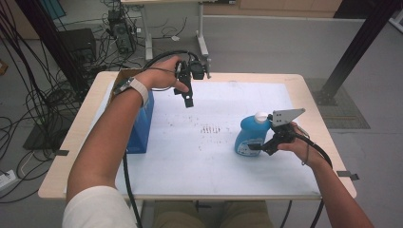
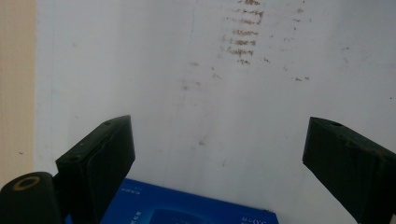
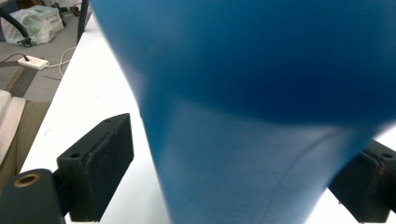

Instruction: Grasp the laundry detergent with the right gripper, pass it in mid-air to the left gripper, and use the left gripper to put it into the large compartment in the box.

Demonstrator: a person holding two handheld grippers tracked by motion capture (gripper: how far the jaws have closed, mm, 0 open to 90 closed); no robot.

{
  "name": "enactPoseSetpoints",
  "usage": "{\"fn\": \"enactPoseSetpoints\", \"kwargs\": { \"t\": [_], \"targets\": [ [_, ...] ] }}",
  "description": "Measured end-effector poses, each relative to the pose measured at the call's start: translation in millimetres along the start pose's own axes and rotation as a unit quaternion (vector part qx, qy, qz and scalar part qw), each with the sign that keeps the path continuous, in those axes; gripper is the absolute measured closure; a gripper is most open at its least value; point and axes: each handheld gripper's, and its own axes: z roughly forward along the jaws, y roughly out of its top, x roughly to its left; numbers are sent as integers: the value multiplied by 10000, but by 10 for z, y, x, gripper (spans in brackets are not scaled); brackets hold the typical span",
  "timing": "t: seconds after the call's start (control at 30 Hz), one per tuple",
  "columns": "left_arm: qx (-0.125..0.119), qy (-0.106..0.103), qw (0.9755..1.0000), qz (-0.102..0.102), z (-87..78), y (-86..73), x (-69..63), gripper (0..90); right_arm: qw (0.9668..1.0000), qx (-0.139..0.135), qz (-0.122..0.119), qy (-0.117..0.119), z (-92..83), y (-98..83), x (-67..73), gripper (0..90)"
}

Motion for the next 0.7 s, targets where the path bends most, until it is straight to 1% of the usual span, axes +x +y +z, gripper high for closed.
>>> {"fn": "enactPoseSetpoints", "kwargs": {
  "t": [0.27,0.7],
  "targets": [
    [6,2,10000,0,1,-5,2,96,10000,-83,26,5,25,-10,-2,136],
    [11,-24,10000,-21,25,-15,5,96,9998,-198,17,36,24,-27,-14,245]
  ]
}}
